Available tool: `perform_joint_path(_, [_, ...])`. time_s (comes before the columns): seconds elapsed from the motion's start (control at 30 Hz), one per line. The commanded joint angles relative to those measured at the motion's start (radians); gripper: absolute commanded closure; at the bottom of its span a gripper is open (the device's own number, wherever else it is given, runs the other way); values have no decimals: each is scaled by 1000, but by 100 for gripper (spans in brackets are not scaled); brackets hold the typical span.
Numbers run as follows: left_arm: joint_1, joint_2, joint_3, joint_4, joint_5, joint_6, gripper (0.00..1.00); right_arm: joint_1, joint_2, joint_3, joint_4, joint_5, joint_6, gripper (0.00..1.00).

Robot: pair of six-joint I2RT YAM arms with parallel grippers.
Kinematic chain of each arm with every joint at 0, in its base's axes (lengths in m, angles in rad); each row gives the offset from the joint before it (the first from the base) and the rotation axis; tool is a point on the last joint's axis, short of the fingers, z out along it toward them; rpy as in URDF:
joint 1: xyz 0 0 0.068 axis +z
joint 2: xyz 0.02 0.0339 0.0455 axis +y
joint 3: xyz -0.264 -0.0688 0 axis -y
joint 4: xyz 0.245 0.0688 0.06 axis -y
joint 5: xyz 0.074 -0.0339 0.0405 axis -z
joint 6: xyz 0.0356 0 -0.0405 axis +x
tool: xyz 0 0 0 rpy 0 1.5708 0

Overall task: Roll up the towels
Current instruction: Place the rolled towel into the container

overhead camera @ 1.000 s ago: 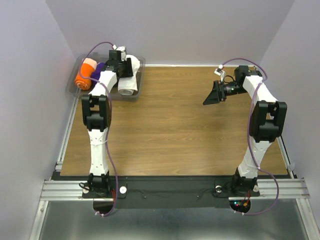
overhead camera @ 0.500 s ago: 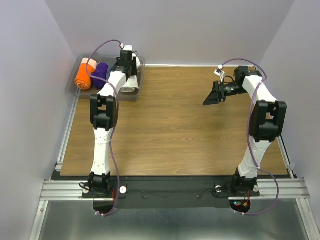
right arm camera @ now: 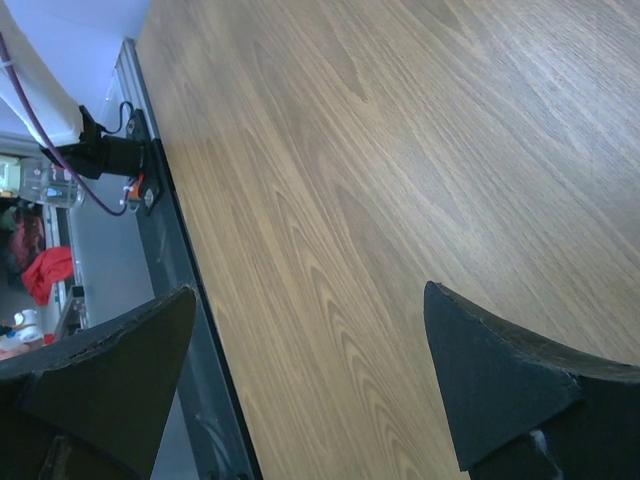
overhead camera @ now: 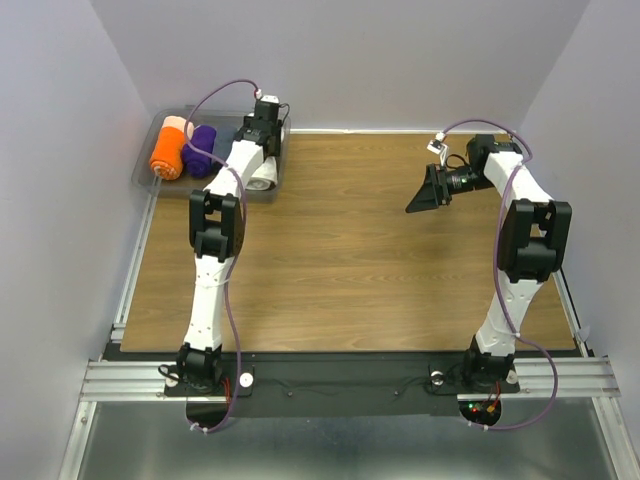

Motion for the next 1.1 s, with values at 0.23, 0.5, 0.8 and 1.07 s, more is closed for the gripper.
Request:
perform_joint_path(0.23, [-4,-60,53,-104,30,-32,100,-7,13,-20,-26,-50,-36,0])
perform_joint_path(0.5, [-2,28,85,-66,67,-21,80,-9,10,-36,-29,-36,-45,0])
perform_joint_path(0.8, [-2,3,50,-27,117,-29,43,-7,22,-36,-44,-42,-59,0])
perform_joint_path(1.07, [-2,-55,60,-32,148,-37,27,-7,17,-33,-50,-45,-66,0])
